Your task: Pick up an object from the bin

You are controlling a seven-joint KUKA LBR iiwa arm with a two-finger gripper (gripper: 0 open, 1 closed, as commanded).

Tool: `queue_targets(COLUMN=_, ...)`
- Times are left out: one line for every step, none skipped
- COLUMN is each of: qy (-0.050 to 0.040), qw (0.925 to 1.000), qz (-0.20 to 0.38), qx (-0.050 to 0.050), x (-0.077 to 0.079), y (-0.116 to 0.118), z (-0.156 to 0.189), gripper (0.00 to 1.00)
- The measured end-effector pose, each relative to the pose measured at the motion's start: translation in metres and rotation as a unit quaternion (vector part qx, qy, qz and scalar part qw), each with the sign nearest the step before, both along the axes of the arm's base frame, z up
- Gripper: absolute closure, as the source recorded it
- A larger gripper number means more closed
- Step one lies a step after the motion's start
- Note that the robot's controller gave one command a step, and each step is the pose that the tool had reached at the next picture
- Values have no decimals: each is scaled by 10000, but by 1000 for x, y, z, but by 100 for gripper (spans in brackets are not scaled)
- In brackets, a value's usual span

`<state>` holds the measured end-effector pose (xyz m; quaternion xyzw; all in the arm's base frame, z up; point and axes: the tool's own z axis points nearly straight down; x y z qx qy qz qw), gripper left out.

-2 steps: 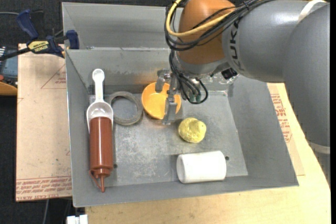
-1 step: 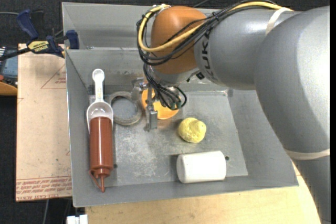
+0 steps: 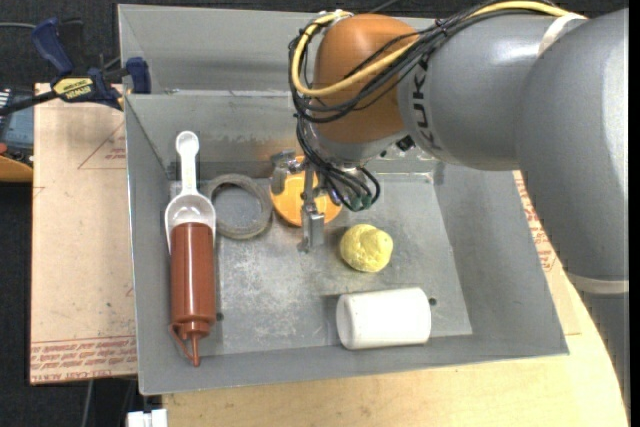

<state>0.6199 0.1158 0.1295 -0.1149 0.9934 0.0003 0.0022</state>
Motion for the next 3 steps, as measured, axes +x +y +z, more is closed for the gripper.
queue_targets(qy=-12, qw=9999, qz=-96, qx=37, x=13, y=25, z=21, gripper=0)
queue_targets(qy=17, qw=10000, qz=34, qx=3, x=-6, y=-2, z=-4, gripper=0)
queue_targets(qy=-23, qw=9999, qz=-113, qx=33, x=2, y=-3, z=3, gripper=0)
